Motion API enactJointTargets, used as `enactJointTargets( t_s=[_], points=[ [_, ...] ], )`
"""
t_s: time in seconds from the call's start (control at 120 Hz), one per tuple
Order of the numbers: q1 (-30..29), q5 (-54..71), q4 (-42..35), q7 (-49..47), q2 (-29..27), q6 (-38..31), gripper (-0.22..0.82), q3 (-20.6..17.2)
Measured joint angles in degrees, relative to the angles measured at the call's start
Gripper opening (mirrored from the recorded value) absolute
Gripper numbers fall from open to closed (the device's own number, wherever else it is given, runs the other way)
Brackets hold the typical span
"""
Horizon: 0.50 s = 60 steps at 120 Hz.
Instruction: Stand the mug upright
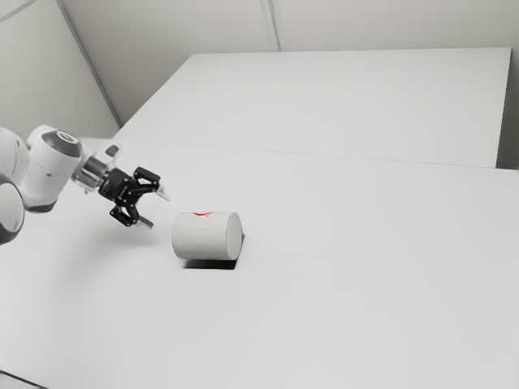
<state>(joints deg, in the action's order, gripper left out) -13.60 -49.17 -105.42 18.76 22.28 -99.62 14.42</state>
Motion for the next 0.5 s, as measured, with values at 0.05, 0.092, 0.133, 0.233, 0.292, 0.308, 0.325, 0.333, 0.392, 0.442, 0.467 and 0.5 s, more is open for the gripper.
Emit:
enactJointTargets(
  t_s=[0.05,0.092,0.133,0.233,0.292,0.308,0.325,0.333,0.392,0.442,0.467,0.5],
  points=[
    [0.1,-2.5,-1.8,0.5,0.1,0.1,0.60,0.0],
    [0.3,-4.1,-2.6,0.8,0.1,0.4,0.60,-0.1],
    [0.4,-5.5,-3.0,1.0,0.1,0.9,0.60,-0.2],
    [0.6,-8.4,-3.7,0.9,0.1,2.1,0.60,-0.8],
    [0.8,-10.0,-4.3,0.8,0.1,2.7,0.60,-1.2],
    [0.9,-10.5,-4.6,0.7,0.1,2.8,0.60,-1.4],
    [1.0,-11.0,-4.8,0.7,0.1,2.9,0.60,-1.5],
    [1.0,-11.3,-4.9,0.7,0.1,3.0,0.60,-1.6],
    [1.1,-13.0,-5.4,0.5,0.2,3.3,0.60,-2.3],
    [1.1,-14.6,-5.9,0.4,0.4,3.5,0.60,-2.7],
    [1.1,-15.3,-6.2,0.4,0.5,3.6,0.60,-2.9],
    [1.1,-16.1,-6.4,0.3,0.6,3.7,0.60,-3.0]
  ],
)
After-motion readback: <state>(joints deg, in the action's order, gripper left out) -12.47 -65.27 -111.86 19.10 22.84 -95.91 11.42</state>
